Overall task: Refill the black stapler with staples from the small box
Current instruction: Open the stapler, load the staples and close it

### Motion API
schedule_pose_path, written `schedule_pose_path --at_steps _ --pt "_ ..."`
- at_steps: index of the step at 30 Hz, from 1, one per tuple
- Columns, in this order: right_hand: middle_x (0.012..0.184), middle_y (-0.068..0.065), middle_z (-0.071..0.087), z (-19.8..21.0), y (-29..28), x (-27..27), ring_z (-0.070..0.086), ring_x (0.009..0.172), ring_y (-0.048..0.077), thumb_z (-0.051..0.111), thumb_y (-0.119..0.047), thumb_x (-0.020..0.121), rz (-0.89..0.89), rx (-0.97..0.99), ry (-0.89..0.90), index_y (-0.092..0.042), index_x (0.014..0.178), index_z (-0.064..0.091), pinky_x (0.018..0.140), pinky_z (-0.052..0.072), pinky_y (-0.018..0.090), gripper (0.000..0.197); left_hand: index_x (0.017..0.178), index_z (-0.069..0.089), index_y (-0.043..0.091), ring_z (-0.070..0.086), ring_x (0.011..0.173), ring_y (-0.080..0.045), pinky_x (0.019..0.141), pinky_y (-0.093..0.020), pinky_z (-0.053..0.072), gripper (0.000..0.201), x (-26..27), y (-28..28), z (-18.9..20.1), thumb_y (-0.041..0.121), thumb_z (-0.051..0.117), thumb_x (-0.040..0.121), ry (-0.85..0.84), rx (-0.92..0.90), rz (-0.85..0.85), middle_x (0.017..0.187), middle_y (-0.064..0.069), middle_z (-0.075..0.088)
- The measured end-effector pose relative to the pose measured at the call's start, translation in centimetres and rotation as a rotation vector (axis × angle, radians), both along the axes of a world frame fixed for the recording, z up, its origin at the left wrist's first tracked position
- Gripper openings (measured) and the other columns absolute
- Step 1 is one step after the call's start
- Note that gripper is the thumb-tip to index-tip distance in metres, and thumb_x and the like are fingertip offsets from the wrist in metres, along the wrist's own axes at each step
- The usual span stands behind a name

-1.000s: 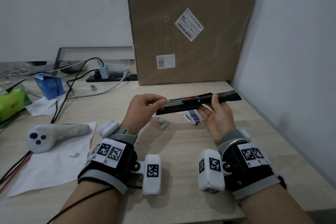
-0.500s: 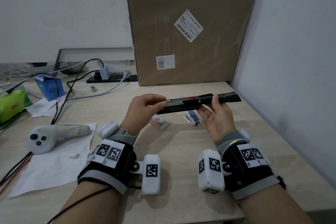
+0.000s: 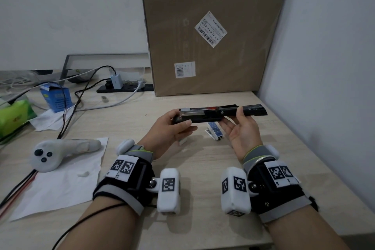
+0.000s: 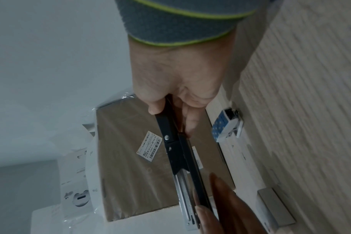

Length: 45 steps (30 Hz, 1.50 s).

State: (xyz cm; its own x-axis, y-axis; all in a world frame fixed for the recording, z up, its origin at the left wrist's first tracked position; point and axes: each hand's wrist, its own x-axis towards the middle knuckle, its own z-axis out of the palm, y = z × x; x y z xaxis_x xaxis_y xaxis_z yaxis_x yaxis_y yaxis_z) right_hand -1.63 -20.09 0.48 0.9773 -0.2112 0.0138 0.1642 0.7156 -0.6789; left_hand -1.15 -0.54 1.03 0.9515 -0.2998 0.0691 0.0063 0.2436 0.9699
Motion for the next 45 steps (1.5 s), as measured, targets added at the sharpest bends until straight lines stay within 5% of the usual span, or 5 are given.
schedule_pose_path --at_steps 13,20,26,33,45 --pt "0.099 0.016 0.067 -0.3 -0.2 0.1 0.071 0.079 0.02 0.051 -0.04 0.092 -0.013 -0.236 0.144 -0.004 0.108 0.054 0.065 0.06 0.026 0.039 0.107 0.06 -0.007 0.072 0.086 -0.022 0.081 -0.024 0.057 0.02 0.3 -0.7 -0.3 0.002 0.052 0.091 -0.006 -0.185 0.13 0.106 -0.018 0.067" --pt "0.063 0.001 0.061 0.4 -0.3 -0.6 0.058 0.051 0.01 0.061 -0.028 0.087 -0.289 -0.627 0.118 -0.014 0.065 0.056 0.039 0.038 0.017 0.026 0.089 0.063 0.001 0.069 0.094 -0.03 0.079 -0.024 0.057 0.009 0.0 -1.4 -0.6 0.001 0.054 0.09 0.008 -0.14 0.157 0.11 -0.02 0.066" --pt "0.071 -0.004 0.065 1.0 0.5 -1.2 0.056 0.061 0.0 0.064 -0.018 0.084 -0.27 -0.879 -0.127 -0.016 0.074 0.068 0.059 0.045 0.016 0.011 0.098 0.064 -0.002 0.069 0.097 -0.028 0.084 -0.025 0.056 0.013 -0.5 -2.5 -0.9 0.001 0.055 0.089 0.027 -0.115 0.094 0.111 -0.021 0.066" --pt "0.086 -0.008 0.061 0.5 0.9 -0.9 0.052 0.101 0.016 0.071 -0.027 0.078 -0.258 -1.241 -0.203 -0.024 0.082 0.075 0.085 0.038 0.014 0.006 0.101 0.064 -0.007 0.066 0.102 -0.032 0.085 -0.025 0.055 0.017 -0.9 -3.3 -1.2 0.001 0.058 0.088 0.008 -0.084 0.05 0.105 -0.022 0.065" --pt "0.082 -0.015 0.056 0.4 1.3 -0.8 0.053 0.104 0.021 0.071 -0.047 0.065 -0.246 -1.262 -0.132 -0.037 0.065 0.071 0.095 0.044 0.044 0.01 0.111 0.062 -0.008 0.065 0.107 -0.033 0.094 -0.036 0.052 0.025 -1.2 -4.1 -1.4 0.002 0.058 0.088 -0.049 0.005 0.082 0.114 -0.028 0.065"
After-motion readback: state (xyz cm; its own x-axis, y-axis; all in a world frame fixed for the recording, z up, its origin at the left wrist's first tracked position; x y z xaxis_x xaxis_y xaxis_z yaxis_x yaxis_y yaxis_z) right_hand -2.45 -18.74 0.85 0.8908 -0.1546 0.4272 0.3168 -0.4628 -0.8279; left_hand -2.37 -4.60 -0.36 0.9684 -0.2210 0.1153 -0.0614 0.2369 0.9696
